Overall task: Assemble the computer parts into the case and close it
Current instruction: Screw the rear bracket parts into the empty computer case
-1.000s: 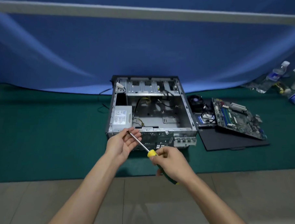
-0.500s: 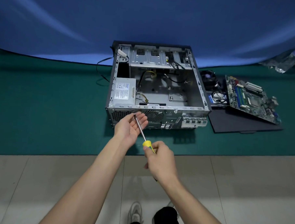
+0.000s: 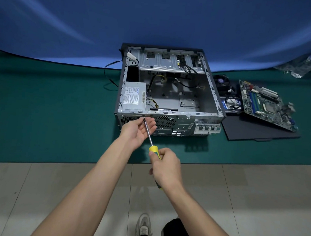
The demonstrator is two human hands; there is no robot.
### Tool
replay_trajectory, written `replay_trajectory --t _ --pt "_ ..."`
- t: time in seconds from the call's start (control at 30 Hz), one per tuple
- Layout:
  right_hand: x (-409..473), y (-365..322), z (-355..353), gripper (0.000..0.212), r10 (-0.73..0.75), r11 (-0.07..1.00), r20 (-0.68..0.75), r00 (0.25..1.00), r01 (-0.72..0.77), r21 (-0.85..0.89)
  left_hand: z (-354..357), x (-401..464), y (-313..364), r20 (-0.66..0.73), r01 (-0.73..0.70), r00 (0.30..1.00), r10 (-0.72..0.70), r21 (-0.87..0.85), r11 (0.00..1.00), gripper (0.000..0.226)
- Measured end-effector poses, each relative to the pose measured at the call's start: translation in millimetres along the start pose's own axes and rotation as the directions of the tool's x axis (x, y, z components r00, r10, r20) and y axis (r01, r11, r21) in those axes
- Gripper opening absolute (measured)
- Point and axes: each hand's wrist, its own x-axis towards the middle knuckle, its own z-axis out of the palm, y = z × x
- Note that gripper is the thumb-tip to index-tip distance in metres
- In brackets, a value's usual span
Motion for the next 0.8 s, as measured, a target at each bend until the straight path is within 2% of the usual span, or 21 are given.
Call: replay_trajectory --t 0.23,0.37,0.43,0.5,0.63,0.7,0.8 --pt "-1.5 -13.3 1.1 0.03 0.062 0.997 0.019 0.998 -0.062 0.036 4.1 -0.7 7.1 -0.021 0.016 1.0 -0.014 0.085 0.996 0.033" --pt "-6.4 -17.1 6.3 0.029 0.129 0.971 0.062 0.99 -0.138 0.197 3.8 -1.3 8.5 -0.012 0.03 0.999 -0.029 0.103 0.994 0.033" --pt "-10.3 -22.5 13.3 0.026 0.185 0.902 0.131 0.974 -0.221 0.371 3.1 -1.3 9.0 -0.002 0.035 0.999 -0.035 0.106 0.994 0.033" --pt "-14.4 -29.1 20.7 0.026 0.235 0.787 0.207 0.95 -0.311 0.533 2.0 -1.4 10.6 0.012 0.042 0.999 -0.044 0.119 0.992 0.034" --pt "-21.6 -39.4 29.2 0.023 0.266 0.565 0.314 0.911 -0.411 0.715 -0.5 -3.6 14.4 0.023 0.051 0.998 -0.057 0.191 0.98 0.033" --pt "-23.1 -40.6 30.2 0.023 0.271 0.512 0.322 0.907 -0.419 0.75 0.2 -4.0 15.4 0.016 0.048 0.998 -0.053 0.228 0.972 0.032" --pt "-23.0 -39.2 29.5 0.023 0.269 0.538 0.305 0.914 -0.405 0.739 2.6 -2.5 17.2 0.002 0.053 0.998 -0.055 0.262 0.964 0.031"
